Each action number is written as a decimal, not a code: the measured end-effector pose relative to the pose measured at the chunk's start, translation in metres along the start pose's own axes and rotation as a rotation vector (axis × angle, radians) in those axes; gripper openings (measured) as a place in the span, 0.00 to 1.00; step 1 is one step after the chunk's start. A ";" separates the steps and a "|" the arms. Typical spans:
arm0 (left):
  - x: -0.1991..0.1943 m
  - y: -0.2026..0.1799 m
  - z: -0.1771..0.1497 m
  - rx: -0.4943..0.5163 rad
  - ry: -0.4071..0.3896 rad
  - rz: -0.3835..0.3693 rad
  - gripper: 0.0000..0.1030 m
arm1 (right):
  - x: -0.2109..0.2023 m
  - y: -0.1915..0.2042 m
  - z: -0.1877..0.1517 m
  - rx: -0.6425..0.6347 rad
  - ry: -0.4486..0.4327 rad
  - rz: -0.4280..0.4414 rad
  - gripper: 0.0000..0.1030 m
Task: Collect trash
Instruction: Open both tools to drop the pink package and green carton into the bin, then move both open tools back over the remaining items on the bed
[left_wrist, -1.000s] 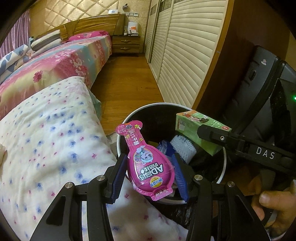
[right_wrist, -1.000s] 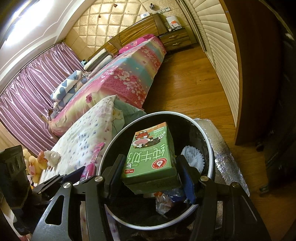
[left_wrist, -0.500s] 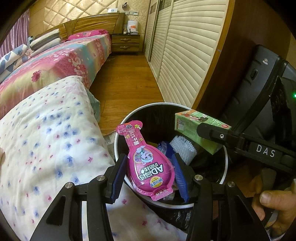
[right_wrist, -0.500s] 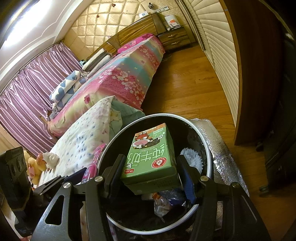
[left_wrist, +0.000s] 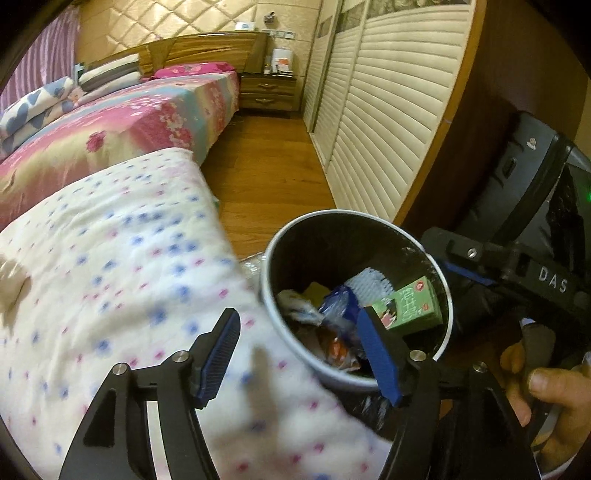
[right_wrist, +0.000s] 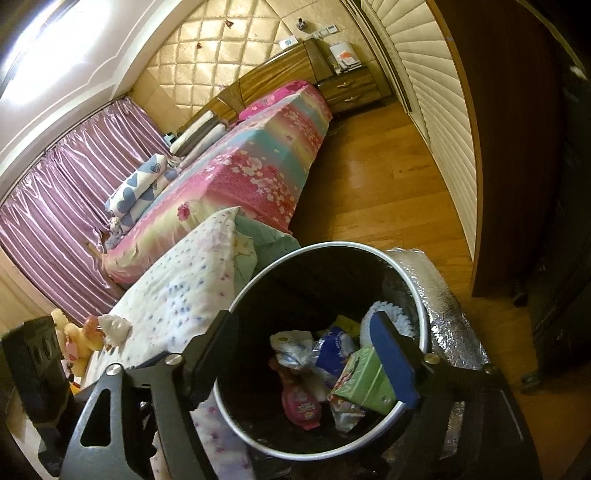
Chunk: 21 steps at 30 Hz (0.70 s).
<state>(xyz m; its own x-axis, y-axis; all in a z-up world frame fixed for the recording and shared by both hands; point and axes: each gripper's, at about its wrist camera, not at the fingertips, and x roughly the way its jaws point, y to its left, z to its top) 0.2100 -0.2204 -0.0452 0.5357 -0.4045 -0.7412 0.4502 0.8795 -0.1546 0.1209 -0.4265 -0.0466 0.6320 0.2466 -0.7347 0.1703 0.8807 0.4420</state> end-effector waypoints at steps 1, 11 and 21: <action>-0.005 0.004 -0.004 -0.008 -0.006 0.008 0.66 | -0.001 0.002 -0.001 0.000 -0.003 0.001 0.78; -0.054 0.059 -0.042 -0.161 -0.037 0.114 0.68 | 0.003 0.046 -0.021 -0.059 0.020 0.044 0.81; -0.112 0.116 -0.076 -0.277 -0.096 0.297 0.76 | 0.024 0.107 -0.049 -0.179 0.077 0.105 0.81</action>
<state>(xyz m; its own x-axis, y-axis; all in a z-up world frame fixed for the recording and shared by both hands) 0.1478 -0.0543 -0.0293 0.6833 -0.1326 -0.7180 0.0636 0.9904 -0.1224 0.1174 -0.3066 -0.0425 0.5788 0.3647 -0.7294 -0.0348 0.9046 0.4248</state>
